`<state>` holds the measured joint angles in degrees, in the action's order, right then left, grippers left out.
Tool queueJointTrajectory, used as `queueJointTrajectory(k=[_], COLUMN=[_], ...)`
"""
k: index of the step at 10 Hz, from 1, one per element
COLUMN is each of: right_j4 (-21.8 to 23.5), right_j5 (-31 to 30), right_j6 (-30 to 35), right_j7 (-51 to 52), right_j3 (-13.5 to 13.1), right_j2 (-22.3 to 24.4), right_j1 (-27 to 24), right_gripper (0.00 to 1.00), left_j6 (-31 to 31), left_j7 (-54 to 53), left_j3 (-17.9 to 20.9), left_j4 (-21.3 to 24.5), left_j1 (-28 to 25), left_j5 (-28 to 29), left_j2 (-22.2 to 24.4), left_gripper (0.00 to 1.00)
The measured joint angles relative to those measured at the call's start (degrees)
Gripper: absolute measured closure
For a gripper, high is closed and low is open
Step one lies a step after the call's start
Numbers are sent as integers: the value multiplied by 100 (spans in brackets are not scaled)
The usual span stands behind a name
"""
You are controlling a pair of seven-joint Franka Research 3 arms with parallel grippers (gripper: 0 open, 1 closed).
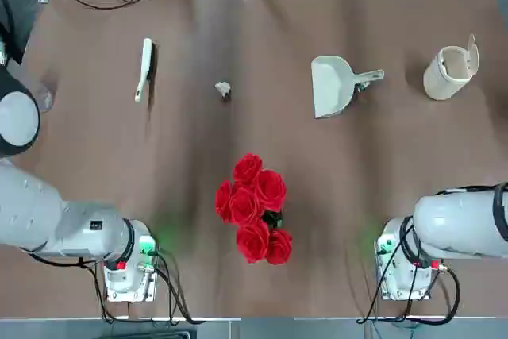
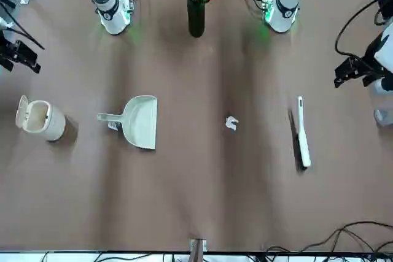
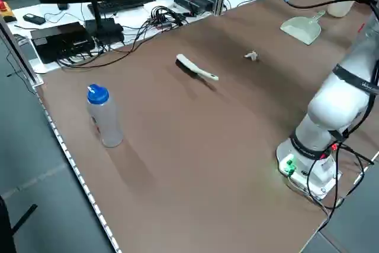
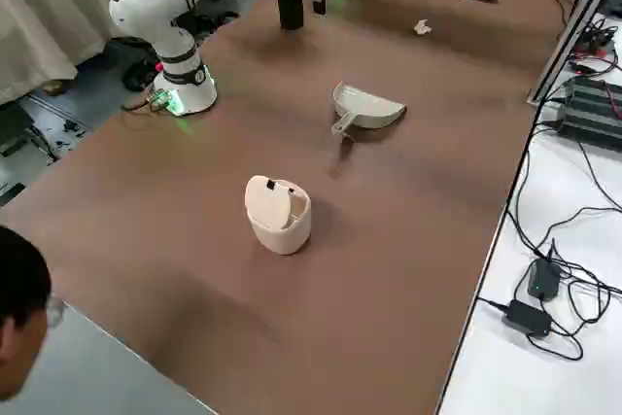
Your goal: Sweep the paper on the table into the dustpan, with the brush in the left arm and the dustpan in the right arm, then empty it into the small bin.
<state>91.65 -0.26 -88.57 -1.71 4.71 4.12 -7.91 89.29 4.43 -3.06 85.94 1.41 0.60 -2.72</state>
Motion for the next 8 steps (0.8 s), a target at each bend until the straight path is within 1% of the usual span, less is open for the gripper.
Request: queueJointTrajectory(k=[4, 6, 7, 8], right_j4=[0, 1, 10, 39], right_j5=[-2, -2, -2, -2], right_j6=[36, 52, 78, 84], right_j7=[-175, -175, -60, 357], right_j3=[-51, -40, -30, -19], right_j2=[0, -1, -3, -11], right_j1=[5, 36, 52, 81], right_gripper=[1, 0, 0, 0], left_j6=[-104, -93, -83, -90], left_j7=[-1, 10, 10, 13], left_j3=[-27, 9, 20, 24], left_j4=[44, 58, 61, 97], left_j1=[-18, -128, -219, -322], left_j5=[0, 0, 0, 0], left_j2=[-34, -250, -365, -453], left_gripper=[0, 0, 0, 0])
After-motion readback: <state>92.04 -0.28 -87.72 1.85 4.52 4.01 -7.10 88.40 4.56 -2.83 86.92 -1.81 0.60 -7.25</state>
